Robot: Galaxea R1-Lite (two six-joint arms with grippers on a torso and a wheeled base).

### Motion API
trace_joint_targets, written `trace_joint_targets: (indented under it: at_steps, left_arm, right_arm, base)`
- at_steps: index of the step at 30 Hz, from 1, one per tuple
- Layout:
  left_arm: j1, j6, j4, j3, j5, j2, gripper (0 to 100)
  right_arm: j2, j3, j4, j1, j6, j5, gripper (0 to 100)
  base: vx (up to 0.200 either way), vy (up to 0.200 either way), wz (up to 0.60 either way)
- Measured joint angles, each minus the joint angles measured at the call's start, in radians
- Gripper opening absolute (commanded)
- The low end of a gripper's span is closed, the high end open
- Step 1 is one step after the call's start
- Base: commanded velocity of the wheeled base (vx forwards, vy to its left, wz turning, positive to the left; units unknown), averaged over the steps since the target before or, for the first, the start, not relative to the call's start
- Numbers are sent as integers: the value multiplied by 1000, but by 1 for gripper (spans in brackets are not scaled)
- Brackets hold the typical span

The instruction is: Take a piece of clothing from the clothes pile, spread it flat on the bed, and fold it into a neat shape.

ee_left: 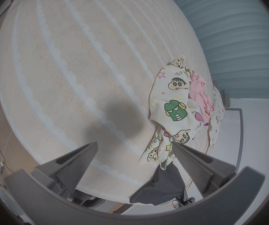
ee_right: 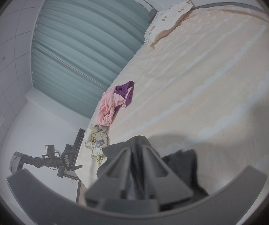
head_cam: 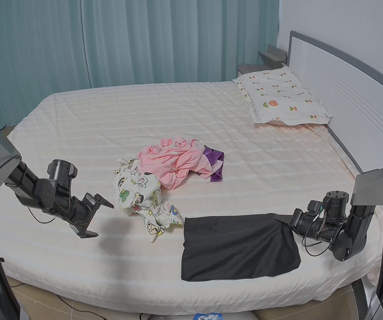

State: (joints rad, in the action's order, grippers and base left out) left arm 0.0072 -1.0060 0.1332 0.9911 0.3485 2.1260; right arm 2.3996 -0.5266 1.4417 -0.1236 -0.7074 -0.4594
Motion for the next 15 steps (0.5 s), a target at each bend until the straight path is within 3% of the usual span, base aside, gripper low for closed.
trace_joint_targets:
  at_steps: [7,15]
  left_arm:
    - [0,0,0,0,0,0,100]
    - [0,0,0,0,0,0,100]
  right_arm:
    - [44,-31,23,17,30,41,100]
    - [8,88,46,70,95,10,100]
  base:
    - [0,0,0]
    - [0,0,0]
